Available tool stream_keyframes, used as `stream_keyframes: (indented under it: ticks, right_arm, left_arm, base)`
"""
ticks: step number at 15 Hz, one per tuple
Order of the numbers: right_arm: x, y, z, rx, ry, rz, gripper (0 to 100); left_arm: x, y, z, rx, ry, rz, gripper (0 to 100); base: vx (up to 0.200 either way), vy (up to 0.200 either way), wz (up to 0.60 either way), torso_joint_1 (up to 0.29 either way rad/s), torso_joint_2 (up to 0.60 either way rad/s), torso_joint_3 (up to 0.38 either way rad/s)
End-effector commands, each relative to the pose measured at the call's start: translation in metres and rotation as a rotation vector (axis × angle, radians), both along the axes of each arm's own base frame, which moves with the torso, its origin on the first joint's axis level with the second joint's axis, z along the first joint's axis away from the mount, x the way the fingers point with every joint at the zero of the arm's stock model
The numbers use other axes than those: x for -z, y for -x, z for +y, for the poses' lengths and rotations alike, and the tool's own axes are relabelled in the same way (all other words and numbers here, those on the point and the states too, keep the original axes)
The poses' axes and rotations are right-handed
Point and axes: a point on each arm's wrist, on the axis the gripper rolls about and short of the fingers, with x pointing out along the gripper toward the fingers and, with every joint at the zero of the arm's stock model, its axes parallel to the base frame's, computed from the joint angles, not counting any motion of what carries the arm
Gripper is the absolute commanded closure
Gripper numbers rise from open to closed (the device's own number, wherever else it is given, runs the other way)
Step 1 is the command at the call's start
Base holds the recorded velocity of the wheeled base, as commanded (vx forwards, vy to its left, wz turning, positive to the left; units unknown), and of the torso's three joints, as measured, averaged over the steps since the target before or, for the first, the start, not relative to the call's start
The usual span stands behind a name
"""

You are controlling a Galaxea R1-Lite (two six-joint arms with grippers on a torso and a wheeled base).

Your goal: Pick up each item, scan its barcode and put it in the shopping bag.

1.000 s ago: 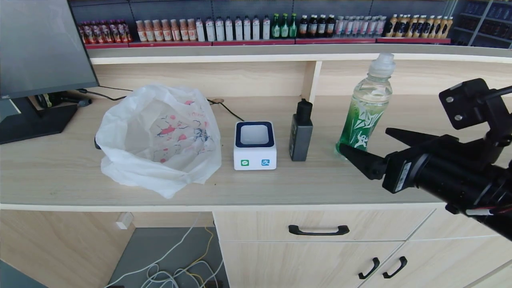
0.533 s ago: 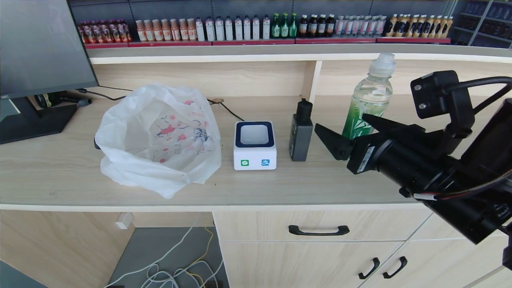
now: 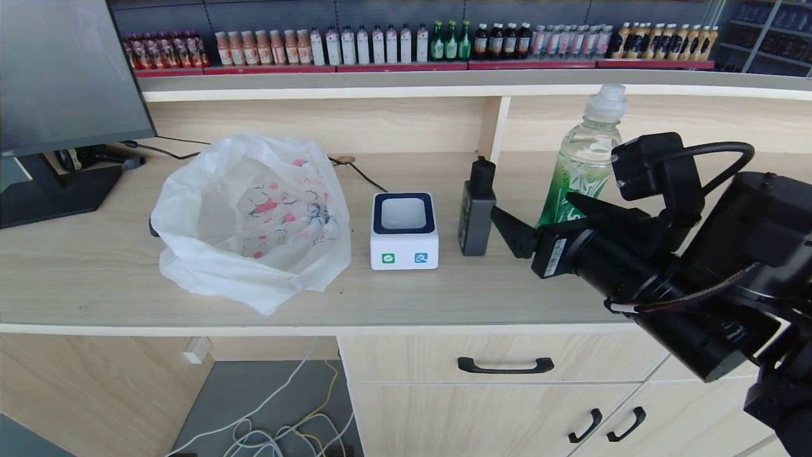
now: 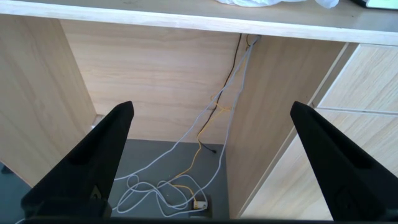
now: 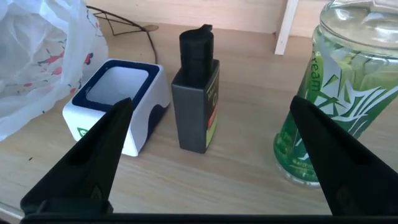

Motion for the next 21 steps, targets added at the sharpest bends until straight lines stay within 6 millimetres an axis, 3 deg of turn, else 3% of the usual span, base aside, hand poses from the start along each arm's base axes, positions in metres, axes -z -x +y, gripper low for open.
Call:
stream_keyframes:
  ticks: [1, 4, 9, 13, 17, 21]
  right_arm:
    - [-0.002, -0.018, 0.015, 0.022, -0.009, -0.012, 0]
    - [0.008, -0.02, 0.035, -0.004, 0.01, 0.013, 0]
    - [0.026, -0.043, 0.057, -0.007, -0.021, -0.042, 0]
    - [0.035, -0.049, 0.061, 0.003, -0.003, -0.031, 0]
    - [0.038, -0.07, 0.07, 0.102, -0.066, -0.081, 0]
    - [0.045, -0.085, 0.059, 0.166, -0.066, -0.085, 0]
  left_arm:
    - [0.0, 0.0, 0.0, 0.0, 0.0, 0.0, 0]
    - [0.0, 0.0, 0.0, 0.0, 0.0, 0.0, 0]
    - [0.0, 0.0, 0.0, 0.0, 0.0, 0.0, 0]
    - [0.0, 0.0, 0.0, 0.002, 0.0, 0.0, 0]
    - [0.0, 0.0, 0.0, 0.0, 0.0, 0.0, 0]
    - [0.0, 0.0, 0.0, 0.0, 0.0, 0.0, 0]
  base:
    - [0.0, 0.0, 0.0, 0.0, 0.0, 0.0]
    - [0.0, 0.0, 0.0, 0.0, 0.0, 0.0]
    - [0.0, 0.0, 0.0, 0.0, 0.0, 0.0]
    - [0.0, 0.0, 0.0, 0.0, 0.0, 0.0]
    - [0.0, 0.0, 0.0, 0.0, 0.0, 0.0]
    - [0.0, 0.0, 0.0, 0.0, 0.0, 0.0]
